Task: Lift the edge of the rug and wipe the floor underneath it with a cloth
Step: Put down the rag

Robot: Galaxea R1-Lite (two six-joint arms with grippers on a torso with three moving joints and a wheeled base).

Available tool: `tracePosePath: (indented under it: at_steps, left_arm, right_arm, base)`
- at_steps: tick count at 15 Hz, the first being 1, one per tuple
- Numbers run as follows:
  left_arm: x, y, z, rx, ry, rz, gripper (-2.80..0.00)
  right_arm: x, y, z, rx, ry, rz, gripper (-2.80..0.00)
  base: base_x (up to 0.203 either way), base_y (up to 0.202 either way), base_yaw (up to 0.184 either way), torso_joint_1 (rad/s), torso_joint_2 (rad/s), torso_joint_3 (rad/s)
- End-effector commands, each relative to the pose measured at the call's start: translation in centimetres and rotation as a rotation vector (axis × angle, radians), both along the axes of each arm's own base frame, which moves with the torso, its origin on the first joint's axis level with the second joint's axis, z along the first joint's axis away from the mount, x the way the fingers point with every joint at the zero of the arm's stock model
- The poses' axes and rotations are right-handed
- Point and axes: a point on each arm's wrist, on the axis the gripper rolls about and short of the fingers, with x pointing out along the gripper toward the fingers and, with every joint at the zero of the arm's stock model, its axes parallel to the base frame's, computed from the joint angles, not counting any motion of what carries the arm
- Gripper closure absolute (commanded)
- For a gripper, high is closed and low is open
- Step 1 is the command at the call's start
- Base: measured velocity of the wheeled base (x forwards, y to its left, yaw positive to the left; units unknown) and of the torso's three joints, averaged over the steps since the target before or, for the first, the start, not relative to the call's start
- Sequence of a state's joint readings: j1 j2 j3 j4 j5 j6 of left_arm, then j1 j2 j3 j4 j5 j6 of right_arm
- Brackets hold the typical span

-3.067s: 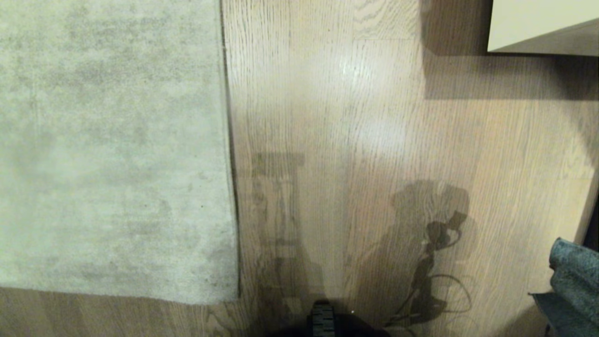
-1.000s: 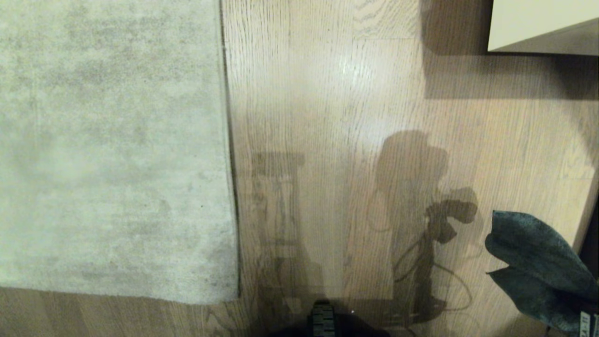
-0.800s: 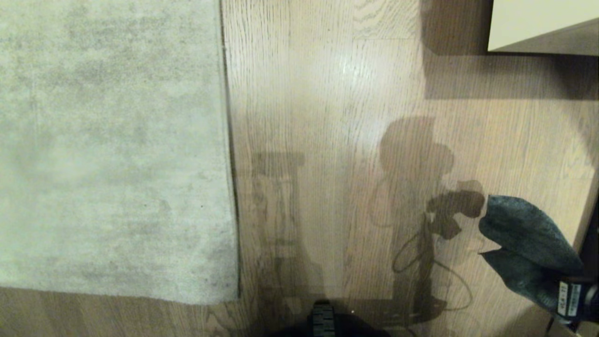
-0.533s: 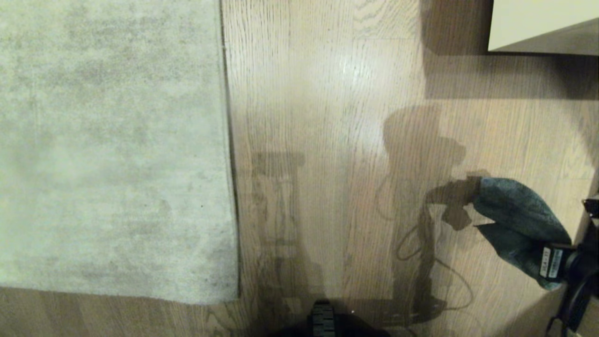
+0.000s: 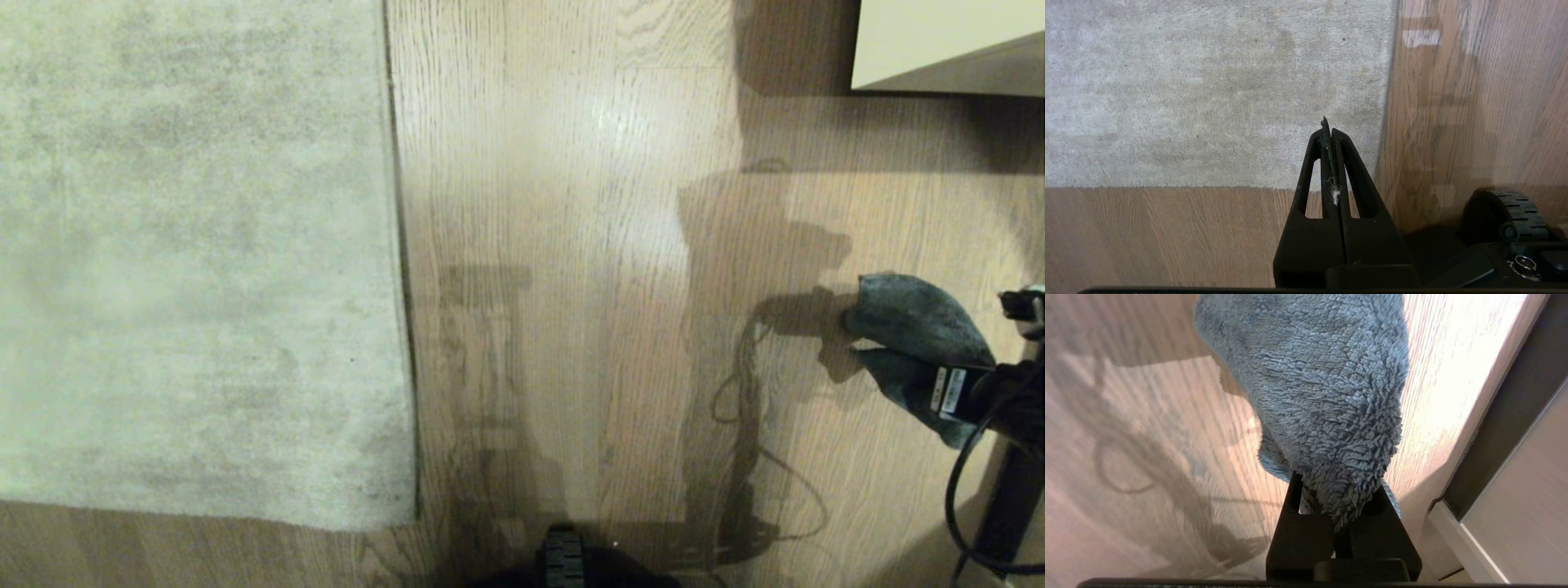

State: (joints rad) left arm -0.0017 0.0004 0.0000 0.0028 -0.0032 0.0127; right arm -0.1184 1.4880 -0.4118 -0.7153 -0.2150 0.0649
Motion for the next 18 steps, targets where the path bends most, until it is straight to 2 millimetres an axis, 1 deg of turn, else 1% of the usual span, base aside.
tracePosePath:
  at_steps: [1, 5, 9, 10, 18]
  left_arm:
    - [0.0, 0.0, 0.0, 0.001, 0.000, 0.000, 0.00]
    - [0.0, 0.0, 0.0, 0.000, 0.000, 0.000, 0.00]
    - [0.0, 0.0, 0.0, 0.000, 0.000, 0.000, 0.00]
    - [0.0, 0.0, 0.0, 0.000, 0.000, 0.000, 0.00]
    - [0.0, 0.0, 0.0, 0.001, 0.000, 0.001, 0.00]
  right_arm:
    - [0.9, -0.5, -0.1, -0.007, 0.003, -0.032, 0.00]
    - [1.6, -1.6, -0.4, -0.009, 0.000, -0.081, 0.00]
    - [1.7, -1.8, -0.7, -0.006, 0.009, -0.087, 0.00]
    - [1.8, -1.8, -0.7, -0.006, 0.006, -0.086, -2.80]
    - [1.8, -1.8, -0.7, -0.006, 0.006, -0.084, -2.80]
  base:
    - [0.000, 0.000, 0.000, 0.000, 0.00, 0.000]
    - [0.000, 0.000, 0.000, 0.000, 0.00, 0.000]
    - [0.000, 0.000, 0.000, 0.000, 0.00, 0.000]
    - [0.000, 0.000, 0.000, 0.000, 0.00, 0.000]
    - [0.000, 0.000, 0.000, 0.000, 0.00, 0.000]
